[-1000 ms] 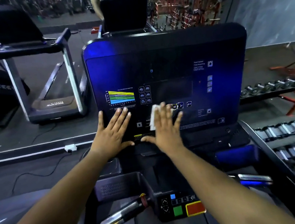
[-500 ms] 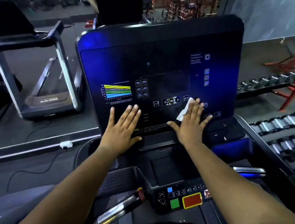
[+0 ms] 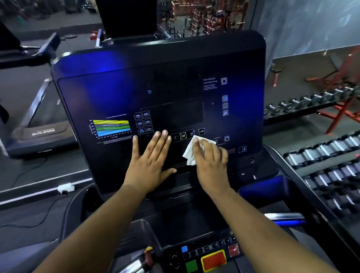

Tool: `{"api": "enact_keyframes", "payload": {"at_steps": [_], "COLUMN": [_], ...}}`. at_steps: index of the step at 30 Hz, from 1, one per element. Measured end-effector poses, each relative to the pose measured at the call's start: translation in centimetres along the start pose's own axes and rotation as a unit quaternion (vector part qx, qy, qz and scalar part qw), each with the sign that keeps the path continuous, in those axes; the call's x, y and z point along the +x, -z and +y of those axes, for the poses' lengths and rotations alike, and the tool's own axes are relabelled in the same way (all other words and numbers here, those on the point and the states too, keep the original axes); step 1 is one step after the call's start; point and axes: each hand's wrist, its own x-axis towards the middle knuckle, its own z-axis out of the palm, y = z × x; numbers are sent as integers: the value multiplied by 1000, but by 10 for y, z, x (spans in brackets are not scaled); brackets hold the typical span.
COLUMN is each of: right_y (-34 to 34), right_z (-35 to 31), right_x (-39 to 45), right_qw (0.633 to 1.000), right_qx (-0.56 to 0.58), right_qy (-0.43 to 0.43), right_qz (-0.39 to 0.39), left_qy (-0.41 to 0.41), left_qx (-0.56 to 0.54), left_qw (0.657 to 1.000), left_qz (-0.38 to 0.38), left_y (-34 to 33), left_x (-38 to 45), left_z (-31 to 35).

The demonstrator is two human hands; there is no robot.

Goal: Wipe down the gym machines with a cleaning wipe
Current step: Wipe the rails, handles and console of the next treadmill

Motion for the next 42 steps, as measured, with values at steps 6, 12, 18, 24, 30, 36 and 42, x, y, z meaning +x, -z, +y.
{"api": "enact_keyframes", "payload": {"at_steps": [6, 12, 18, 24, 30, 36, 42], "right_y": [-15, -9, -18, 7, 32, 5, 38], "right_z": [24, 90, 77, 144, 134, 143, 133], "right_x": [-12, 10, -16, 37, 104, 8, 113], "right_qw": [990, 990, 992, 979, 989, 981, 991], "right_qx": [97, 90, 49, 58, 58, 28, 33], "right_qy": [93, -91, 3, -130, -85, -13, -59], "right_qz": [-52, -62, -112, -144, -111, -193, -115], "left_qy": [4, -20, -29, -51, -50, -43, -43], "left_qx": [-7, 17, 19, 58, 50, 51, 54], "left_qw": [1000, 999, 998, 996, 996, 995, 995], "left_qz": [27, 30, 43, 45, 62, 68, 70], "left_y": [3, 8, 6, 10, 8, 8, 11], "left_x": [17, 41, 63, 80, 82, 82, 83], "left_z": [10, 30, 52, 51, 54, 55, 53]}}
